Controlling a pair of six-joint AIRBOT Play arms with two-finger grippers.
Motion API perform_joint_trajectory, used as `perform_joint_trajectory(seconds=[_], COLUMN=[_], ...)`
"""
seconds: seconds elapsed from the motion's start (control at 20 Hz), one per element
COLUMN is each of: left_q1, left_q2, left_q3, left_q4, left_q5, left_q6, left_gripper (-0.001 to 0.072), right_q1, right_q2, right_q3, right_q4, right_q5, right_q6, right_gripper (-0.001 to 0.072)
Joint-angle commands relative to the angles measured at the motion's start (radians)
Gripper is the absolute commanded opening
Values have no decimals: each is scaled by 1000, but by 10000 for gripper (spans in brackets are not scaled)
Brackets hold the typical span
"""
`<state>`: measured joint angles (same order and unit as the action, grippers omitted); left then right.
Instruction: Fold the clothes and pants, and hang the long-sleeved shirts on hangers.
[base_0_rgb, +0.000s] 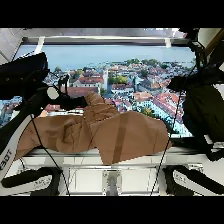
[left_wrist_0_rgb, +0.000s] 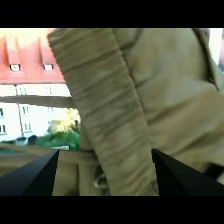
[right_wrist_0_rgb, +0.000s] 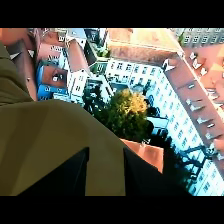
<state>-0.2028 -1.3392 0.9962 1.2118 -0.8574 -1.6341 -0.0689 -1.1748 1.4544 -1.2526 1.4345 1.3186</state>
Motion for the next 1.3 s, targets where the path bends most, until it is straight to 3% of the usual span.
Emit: perform_joint_trajectory(seconds=[0.0,0.2,0.35,0.4,0.45,0.5,0.55,0.7,0.95,1.25], left_q1=[13,7,-6,-10,-16,-19,-21,-3,119,200], left_q2=[-85,-161,-185,-188,-192,-193,-193,-162,112,539], left_q3=[-18,-18,-18,-18,-18,-18,-18,-6,3,4], left_q4=[-74,-263,-285,-286,-289,-289,-288,-285,-222,-217], left_q5=[142,320,365,371,372,372,377,372,324,154], left_q6=[-1,0,1,1,1,4,6,67,124,211], left_gripper=[658,657,657,609,444,176,27,18,18,18], right_q1=[1,1,1,1,1,1,1,1,1,1], right_q2=[-5,-5,-6,-6,-6,-6,-6,-6,-6,-35], right_q3=[-5,-5,-5,-5,-5,-5,-5,-4,-5,-30], right_q4=[17,17,13,11,11,11,11,-19,-48,173], right_q5=[-15,-19,-30,-43,-53,-66,-71,-52,16,14], right_q6=[-3,-3,-3,-3,-3,-3,-3,-3,-45,-77], right_gripper=[273,272,272,272,271,272,271,271,272,275])
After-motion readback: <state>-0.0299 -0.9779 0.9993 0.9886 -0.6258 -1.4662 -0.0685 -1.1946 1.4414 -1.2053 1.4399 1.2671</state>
